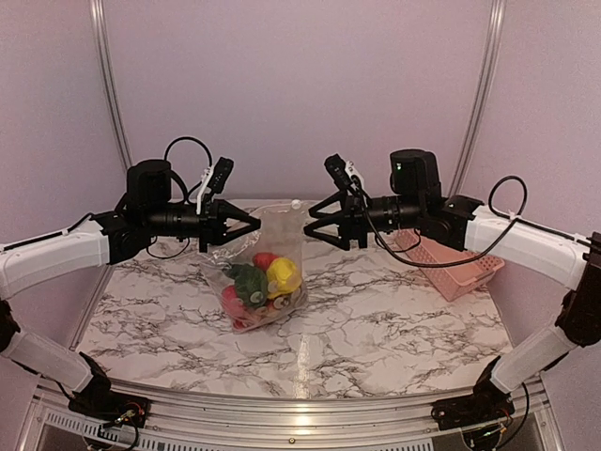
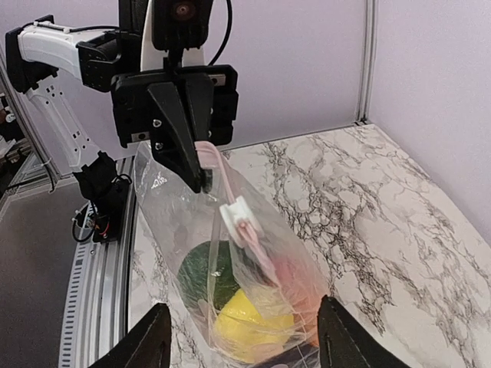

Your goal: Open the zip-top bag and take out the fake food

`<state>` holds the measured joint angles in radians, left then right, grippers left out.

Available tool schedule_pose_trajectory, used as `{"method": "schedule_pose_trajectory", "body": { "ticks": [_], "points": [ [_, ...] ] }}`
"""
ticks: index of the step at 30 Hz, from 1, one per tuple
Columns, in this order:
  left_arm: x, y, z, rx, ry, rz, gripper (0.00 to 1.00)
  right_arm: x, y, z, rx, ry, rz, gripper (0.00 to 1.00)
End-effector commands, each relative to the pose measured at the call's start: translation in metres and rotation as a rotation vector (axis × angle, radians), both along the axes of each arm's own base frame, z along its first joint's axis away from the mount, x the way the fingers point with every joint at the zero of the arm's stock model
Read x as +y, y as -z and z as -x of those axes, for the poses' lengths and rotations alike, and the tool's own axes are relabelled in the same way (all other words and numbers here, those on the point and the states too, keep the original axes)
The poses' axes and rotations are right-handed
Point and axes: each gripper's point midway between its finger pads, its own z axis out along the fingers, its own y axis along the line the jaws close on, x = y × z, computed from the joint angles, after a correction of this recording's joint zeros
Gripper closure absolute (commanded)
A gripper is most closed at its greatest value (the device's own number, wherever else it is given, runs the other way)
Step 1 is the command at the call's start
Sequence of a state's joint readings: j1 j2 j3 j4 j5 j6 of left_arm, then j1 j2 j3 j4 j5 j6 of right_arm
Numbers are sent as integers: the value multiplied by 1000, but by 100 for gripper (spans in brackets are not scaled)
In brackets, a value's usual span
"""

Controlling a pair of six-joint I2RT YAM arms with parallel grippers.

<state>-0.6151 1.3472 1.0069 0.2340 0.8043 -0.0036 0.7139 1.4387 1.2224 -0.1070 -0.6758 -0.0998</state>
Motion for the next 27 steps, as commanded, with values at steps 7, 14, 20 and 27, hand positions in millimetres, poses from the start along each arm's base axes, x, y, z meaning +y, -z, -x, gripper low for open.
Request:
{"method": "schedule_pose_trajectory", "body": {
  "ticks": [7, 14, 20, 27],
  "points": [
    [4, -15, 13, -71, 42, 13, 100, 16, -15, -7, -80, -40, -33, 46],
    [3, -9, 12, -62, 48, -6, 100, 27, -19, -8, -97, -65, -27, 60],
    [4, -5, 7, -69, 23, -34, 100, 31, -10, -9, -89, -72, 12, 98],
    [4, -15, -8, -91, -35, -71, 76, 34, -4, -9, -95, -75, 50, 100]
  ]
}}
